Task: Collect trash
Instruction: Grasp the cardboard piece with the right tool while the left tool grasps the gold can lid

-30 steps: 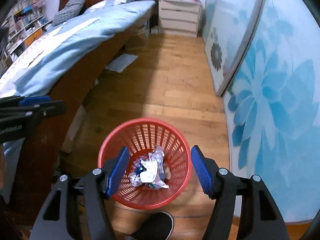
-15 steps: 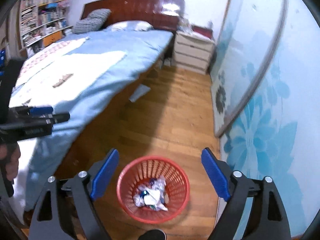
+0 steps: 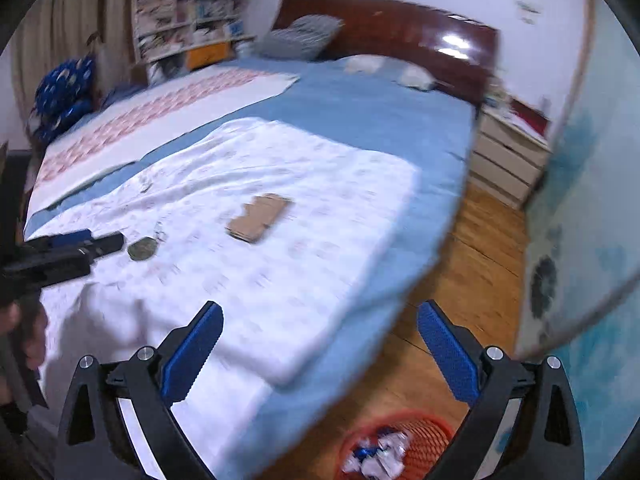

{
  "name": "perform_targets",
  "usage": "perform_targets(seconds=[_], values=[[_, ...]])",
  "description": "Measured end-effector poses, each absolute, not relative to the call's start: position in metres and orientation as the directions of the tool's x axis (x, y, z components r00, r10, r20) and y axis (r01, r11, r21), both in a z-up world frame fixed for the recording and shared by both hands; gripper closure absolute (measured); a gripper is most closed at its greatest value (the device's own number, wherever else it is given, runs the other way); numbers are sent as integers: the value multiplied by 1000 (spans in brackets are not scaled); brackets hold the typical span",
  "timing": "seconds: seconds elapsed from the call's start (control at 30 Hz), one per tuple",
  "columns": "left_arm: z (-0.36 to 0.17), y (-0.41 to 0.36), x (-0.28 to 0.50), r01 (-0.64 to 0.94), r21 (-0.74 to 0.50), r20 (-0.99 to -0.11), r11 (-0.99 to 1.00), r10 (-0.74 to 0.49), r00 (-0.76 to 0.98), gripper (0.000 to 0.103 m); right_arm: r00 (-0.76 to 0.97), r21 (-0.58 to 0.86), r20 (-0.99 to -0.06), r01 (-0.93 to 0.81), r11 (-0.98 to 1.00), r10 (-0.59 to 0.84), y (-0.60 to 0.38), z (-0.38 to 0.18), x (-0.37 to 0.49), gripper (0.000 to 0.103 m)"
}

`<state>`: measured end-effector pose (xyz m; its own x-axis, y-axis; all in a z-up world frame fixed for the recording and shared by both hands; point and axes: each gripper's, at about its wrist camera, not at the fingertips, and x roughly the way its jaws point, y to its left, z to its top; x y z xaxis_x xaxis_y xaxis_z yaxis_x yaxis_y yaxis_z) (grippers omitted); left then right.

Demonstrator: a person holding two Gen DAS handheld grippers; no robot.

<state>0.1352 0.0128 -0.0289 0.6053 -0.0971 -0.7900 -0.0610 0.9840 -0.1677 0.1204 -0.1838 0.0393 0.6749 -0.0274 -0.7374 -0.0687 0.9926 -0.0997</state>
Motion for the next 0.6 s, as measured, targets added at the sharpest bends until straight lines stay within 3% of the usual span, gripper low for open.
perform_targets(seconds=[0.23,0.5,0.6], values=[[-55,108,161,-217,-214,-851,952,-73,519,19,567,-53,-823,-100,994,14,-109,-23,255,7],[-80,122,175,-192,-199,-888,961,-94,449,18,400,-12,-916,21,1000,-19,-87,-106,348,6],[-86,106,182,-135,-166,-897,977,-93,432,18,415,-39,-909,23,999,-45,-85,-118,354,6]])
